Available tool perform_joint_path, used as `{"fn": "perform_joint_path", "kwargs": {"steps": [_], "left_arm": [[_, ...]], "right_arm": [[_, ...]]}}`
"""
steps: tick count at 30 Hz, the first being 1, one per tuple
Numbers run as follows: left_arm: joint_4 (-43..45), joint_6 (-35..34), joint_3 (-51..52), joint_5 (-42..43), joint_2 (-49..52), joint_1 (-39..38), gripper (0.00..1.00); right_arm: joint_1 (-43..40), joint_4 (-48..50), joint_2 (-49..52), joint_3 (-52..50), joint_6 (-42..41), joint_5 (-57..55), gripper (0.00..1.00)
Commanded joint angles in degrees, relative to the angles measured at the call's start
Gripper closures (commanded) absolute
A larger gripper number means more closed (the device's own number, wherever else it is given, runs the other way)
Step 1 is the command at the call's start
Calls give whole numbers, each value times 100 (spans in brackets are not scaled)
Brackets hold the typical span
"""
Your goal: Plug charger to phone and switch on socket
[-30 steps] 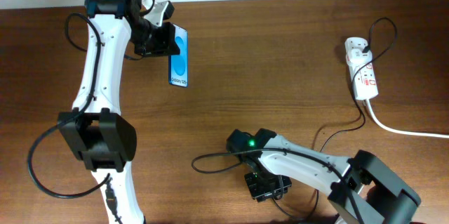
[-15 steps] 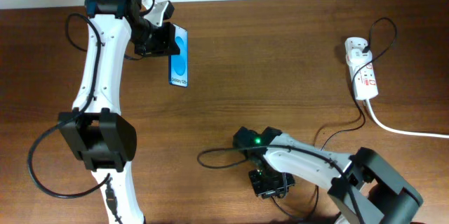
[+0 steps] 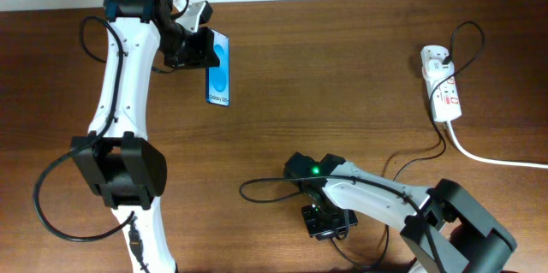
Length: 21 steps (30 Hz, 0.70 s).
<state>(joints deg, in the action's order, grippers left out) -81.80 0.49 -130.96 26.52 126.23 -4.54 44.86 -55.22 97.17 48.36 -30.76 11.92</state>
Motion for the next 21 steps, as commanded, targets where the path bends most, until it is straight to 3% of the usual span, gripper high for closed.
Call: {"fn": "perform_joint_path", "kwargs": {"steps": [1, 12, 21], "left_arm": [[20, 125, -15, 129, 20, 35, 100], [28, 125, -15, 284, 20, 35, 100], [140, 129, -15, 638, 20, 35, 100]], "right_arm": [[-26, 0, -35, -42, 44, 48, 78], [-26, -26, -35, 37, 44, 52, 86], [-52, -352, -37, 686, 44, 50, 94]]}}
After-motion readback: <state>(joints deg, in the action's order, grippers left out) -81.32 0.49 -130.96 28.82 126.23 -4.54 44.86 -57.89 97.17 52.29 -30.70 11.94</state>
